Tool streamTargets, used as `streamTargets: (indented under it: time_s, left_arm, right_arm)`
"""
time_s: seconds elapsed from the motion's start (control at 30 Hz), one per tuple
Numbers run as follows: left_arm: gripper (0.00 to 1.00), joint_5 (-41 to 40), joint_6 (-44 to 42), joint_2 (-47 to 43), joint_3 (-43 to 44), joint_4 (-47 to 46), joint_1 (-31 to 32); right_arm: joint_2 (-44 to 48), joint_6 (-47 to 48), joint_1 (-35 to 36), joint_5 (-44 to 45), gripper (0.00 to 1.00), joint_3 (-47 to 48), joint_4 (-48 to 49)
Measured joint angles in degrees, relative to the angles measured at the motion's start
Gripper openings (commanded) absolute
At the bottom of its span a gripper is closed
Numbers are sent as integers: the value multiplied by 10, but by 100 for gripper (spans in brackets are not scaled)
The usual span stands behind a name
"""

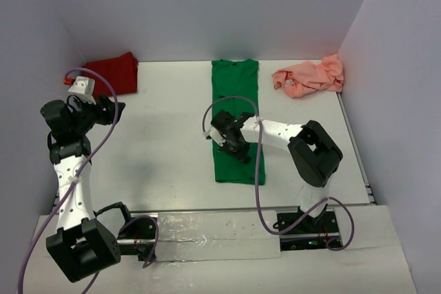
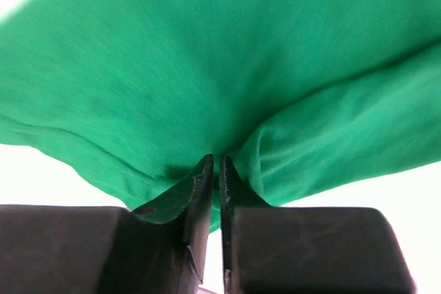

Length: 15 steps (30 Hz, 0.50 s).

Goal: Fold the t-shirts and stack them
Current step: Rotate the tshirt 90 degrees

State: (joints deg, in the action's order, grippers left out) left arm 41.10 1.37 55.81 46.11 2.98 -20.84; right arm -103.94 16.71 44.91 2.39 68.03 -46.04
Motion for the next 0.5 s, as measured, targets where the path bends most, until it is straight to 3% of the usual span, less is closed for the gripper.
streamTargets:
  time_s: [0.13, 0.5]
  left_arm:
    - [70, 4, 1, -3, -4, -2, 0]
    - [71, 12, 2, -4, -7, -7, 0]
  right_arm:
    - [9, -10, 2, -30, 31, 47, 11]
    - [32, -33, 20, -22, 39, 97, -37]
